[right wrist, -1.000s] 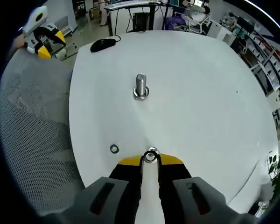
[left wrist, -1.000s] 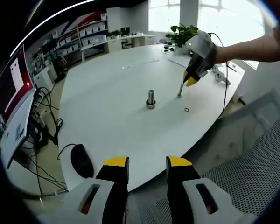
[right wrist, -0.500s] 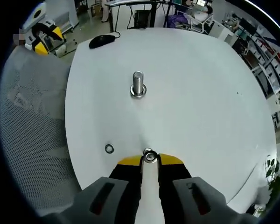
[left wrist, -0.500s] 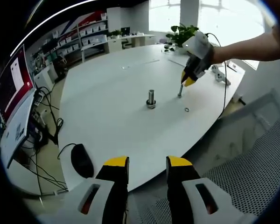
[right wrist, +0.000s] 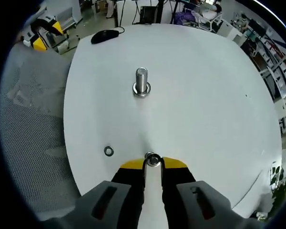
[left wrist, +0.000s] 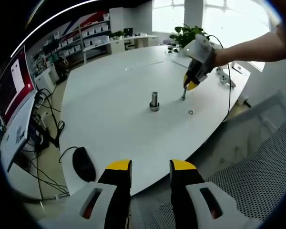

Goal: Place the washer onto the threaded stud by aligning its center hole with the stud, sliding it down to the base, and recovering from edge contact or off-axis alignment until the washer reaches the visible bottom stop.

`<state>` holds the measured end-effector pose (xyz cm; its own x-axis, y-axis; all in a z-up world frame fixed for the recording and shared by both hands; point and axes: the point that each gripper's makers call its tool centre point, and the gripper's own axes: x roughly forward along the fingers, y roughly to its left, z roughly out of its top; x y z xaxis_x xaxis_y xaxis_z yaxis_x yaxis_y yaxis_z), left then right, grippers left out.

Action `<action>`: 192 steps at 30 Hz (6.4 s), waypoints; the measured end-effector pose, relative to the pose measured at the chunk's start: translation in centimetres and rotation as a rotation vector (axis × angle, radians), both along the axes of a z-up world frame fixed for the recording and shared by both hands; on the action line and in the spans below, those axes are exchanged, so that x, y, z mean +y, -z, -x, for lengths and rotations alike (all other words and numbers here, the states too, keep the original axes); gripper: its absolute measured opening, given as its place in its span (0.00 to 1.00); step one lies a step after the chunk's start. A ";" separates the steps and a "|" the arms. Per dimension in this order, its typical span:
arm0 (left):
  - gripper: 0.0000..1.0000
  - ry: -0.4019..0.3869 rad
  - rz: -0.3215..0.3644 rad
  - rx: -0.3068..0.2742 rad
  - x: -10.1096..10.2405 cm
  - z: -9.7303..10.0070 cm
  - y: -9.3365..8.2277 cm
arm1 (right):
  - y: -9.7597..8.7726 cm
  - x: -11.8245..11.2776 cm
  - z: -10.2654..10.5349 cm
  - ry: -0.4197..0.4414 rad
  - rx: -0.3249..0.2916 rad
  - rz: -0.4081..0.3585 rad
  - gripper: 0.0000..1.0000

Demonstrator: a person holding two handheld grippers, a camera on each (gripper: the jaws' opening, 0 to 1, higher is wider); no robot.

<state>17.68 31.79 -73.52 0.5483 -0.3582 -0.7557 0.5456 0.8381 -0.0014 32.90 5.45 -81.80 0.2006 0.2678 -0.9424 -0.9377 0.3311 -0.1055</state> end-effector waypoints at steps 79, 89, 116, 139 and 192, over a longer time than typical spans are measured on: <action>0.29 0.005 -0.014 0.016 0.1 0.2 0.4 | 4.1 2.2 6.9 0.084 0.152 -0.054 0.28; 0.29 0.005 -0.015 0.014 0.0 0.2 0.3 | 4.8 3.0 6.9 0.041 0.156 -0.027 0.25; 0.29 -0.003 -0.017 0.014 0.2 0.1 0.3 | 5.1 2.8 6.5 -0.092 0.114 0.119 0.16; 0.29 -0.003 -0.019 0.010 0.2 0.1 0.3 | 5.3 2.9 7.0 -0.094 0.084 0.205 0.15; 0.29 -0.002 -0.020 0.015 0.3 0.2 0.3 | 0.5 -0.8 3.0 0.144 0.036 -0.073 0.14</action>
<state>17.51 32.08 -73.85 0.5376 -0.3416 -0.7709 0.5436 0.8393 0.0071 29.93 4.63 -82.33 0.2085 0.3066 -0.9287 -0.8825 0.4683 -0.0435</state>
